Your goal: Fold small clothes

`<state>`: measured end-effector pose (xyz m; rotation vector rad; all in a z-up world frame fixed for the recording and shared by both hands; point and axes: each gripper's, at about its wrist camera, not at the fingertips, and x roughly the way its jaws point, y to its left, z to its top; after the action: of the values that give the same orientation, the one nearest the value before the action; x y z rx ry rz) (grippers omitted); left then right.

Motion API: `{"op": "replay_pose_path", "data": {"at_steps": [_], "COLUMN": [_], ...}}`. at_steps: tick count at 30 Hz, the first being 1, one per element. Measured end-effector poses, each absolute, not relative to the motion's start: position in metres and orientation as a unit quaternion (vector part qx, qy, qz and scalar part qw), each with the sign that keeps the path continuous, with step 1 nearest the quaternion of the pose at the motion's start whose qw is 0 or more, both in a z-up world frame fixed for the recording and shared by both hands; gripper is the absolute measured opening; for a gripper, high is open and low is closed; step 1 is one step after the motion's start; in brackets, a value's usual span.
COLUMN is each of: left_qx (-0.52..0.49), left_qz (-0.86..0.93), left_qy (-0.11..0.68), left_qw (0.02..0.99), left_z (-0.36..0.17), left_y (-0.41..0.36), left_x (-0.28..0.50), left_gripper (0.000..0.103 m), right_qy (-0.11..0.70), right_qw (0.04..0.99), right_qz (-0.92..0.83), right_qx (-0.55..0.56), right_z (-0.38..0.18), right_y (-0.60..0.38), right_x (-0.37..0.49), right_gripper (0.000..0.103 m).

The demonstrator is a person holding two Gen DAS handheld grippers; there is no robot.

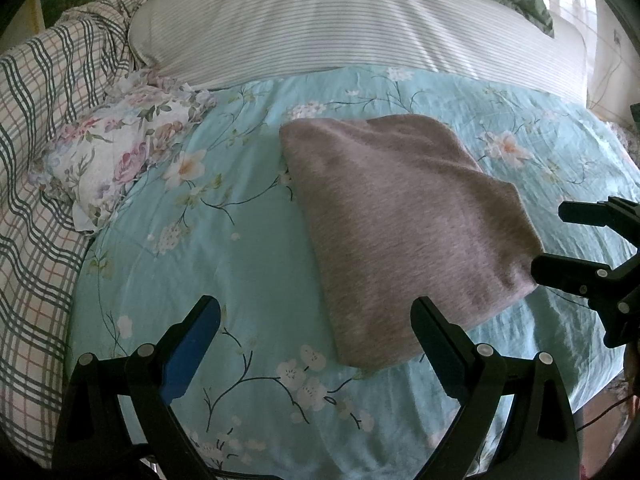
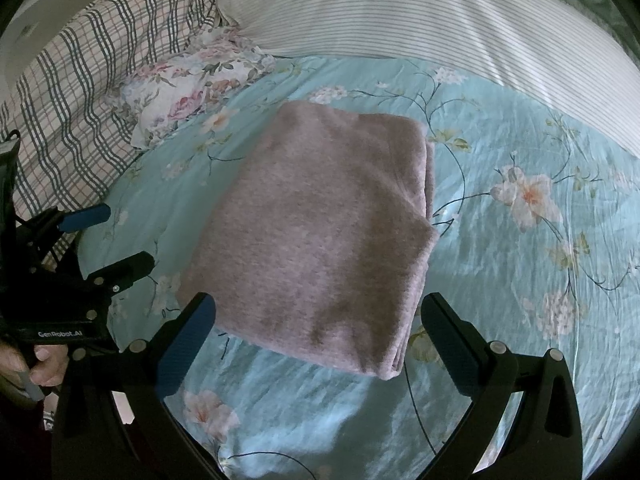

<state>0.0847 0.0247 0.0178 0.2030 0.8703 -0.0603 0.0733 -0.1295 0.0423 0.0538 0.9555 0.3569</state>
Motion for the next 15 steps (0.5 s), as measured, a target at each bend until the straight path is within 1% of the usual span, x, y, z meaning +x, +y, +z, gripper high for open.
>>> {"op": "replay_pose_path", "data": {"at_steps": [15], "left_qx": [0.102], "left_qz": [-0.033], "left_qy": [0.420], "left_qw": [0.901], "left_z": [0.0210], "left_y": [0.0234], "left_x": [0.0887], "left_gripper": [0.096], "right_qy": [0.456], "right_qw": [0.874], "right_qz": [0.168], "right_qx": [0.029], "right_z": [0.0450], "right_y": [-0.1303], "right_x": [0.0753], "right_gripper": [0.102]}}
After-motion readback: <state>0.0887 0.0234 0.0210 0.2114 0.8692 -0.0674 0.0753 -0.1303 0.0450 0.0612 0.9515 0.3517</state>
